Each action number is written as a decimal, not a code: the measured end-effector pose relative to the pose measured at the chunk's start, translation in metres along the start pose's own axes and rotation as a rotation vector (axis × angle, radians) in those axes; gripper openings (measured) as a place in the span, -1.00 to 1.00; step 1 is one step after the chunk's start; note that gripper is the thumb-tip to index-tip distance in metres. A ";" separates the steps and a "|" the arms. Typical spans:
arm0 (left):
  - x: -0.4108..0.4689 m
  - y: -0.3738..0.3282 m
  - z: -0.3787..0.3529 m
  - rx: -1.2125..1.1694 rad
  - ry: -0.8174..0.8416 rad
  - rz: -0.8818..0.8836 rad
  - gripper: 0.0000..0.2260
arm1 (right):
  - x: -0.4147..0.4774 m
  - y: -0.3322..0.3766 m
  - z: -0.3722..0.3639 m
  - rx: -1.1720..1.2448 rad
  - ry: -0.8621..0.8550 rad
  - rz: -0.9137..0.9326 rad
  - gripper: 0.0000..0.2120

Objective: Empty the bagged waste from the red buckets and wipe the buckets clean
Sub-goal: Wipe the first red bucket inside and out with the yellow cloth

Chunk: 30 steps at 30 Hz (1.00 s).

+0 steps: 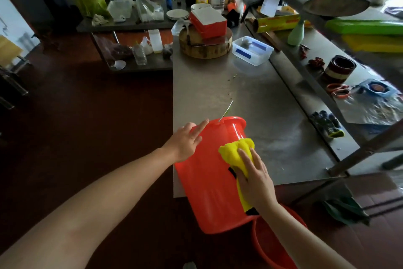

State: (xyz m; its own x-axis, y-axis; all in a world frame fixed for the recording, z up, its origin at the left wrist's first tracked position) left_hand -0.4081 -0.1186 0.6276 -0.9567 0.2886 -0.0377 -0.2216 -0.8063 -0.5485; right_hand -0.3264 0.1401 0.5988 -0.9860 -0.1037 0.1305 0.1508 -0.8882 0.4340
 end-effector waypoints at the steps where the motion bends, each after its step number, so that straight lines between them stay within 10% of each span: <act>1: 0.001 0.000 -0.002 0.019 -0.001 0.012 -0.44 | 0.001 -0.006 0.001 0.022 0.002 -0.050 -0.47; 8: 0.008 -0.003 0.001 0.035 0.112 0.049 -0.37 | -0.001 -0.007 0.000 0.090 0.003 -0.221 -0.46; 18: 0.014 -0.005 0.007 0.039 0.204 0.046 -0.33 | -0.065 0.077 -0.049 -0.527 0.092 0.749 -0.42; 30: 0.009 -0.012 0.021 0.058 0.345 0.077 0.05 | -0.015 -0.026 0.001 0.001 -0.098 0.202 -0.54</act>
State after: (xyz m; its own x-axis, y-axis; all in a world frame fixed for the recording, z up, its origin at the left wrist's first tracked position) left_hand -0.4184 -0.1172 0.6517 -0.8530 0.3756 -0.3624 -0.1712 -0.8573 -0.4855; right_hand -0.3156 0.1652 0.5866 -0.9242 -0.2351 0.3009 0.3444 -0.8535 0.3910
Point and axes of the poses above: each hand's wrist, its own x-axis towards the middle knuckle, its own z-axis out of the back of the hand, y = z × x, the point moved 3 cm from there along x, towards the middle knuckle, and after that the axes turned 11 degrees about -x, right-handed, at the moved point
